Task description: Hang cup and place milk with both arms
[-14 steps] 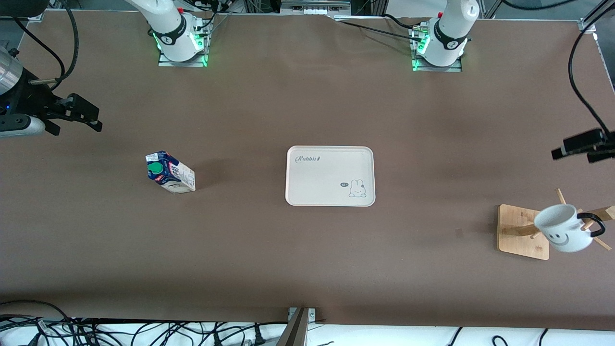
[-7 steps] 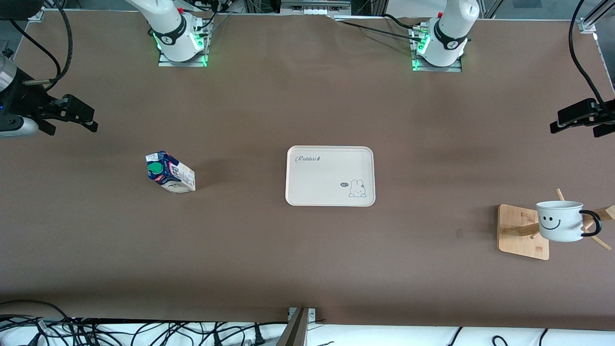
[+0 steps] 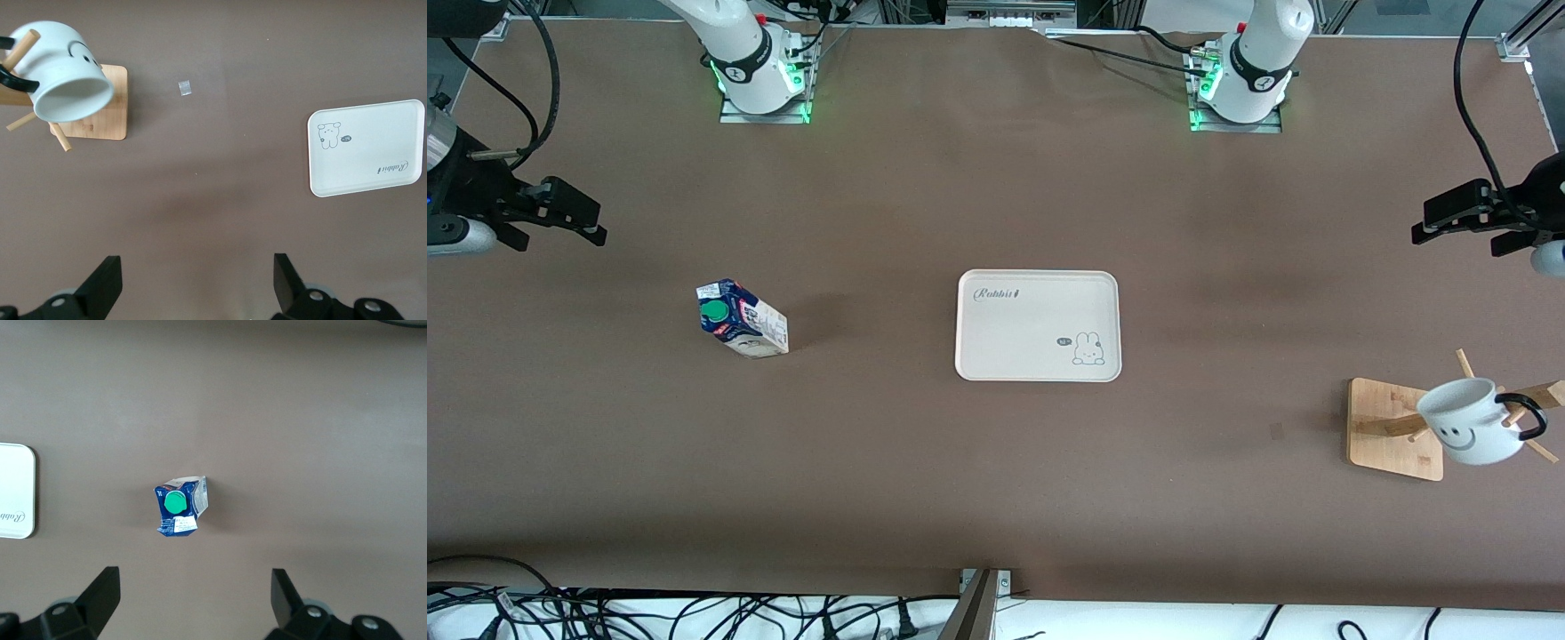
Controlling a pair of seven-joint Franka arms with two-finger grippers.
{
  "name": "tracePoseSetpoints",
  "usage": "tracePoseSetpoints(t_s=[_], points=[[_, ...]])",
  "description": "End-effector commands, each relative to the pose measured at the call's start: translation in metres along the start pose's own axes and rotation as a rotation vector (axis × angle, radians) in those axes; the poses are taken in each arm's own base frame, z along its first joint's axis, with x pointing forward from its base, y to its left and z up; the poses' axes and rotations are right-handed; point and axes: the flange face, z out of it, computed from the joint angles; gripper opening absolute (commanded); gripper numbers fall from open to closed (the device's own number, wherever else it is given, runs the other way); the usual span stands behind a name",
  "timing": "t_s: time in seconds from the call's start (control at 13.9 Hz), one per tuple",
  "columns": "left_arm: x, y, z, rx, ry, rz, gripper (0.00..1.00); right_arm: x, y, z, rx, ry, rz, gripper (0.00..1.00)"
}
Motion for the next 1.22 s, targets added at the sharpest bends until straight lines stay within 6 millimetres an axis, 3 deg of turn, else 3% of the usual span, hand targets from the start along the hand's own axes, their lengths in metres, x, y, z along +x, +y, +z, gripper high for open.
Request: tracePoseSetpoints(t_s=[0.0,0.14,0.22,0.43,0.79,1.15], points=[[-0.041,-0.001,-0.009,-0.003,0.056,0.006,1.0,0.003,0.002,-0.004,-0.005,0.006,0.006,1.0],[-0.06,-0.009,0.003,-0.013,0.079,-0.006,1.0,0.003,0.002,-0.004,-0.005,0.006,0.008,1.0],[-0.062,-0.004,0.004,-0.007,0.077,0.004,1.0,0.003,0.002,-0.004,-0.005,0.005,0.008,1.0],[-0.061,-0.003,0.002,0.076,0.076,0.03,1.0,0.003,0.002,-0.004,-0.005,0.005,0.006,1.0],[-0.061,0.006,0.004,0.071,0.074,0.053,1.0,0.003,0.0,-0.003,-0.007,0.002,0.004,1.0],[-0.061,0.002,0.004,0.063,0.06,0.047,1.0,0.003,0.002,-0.002,-0.006,-0.004,0.008,1.0]])
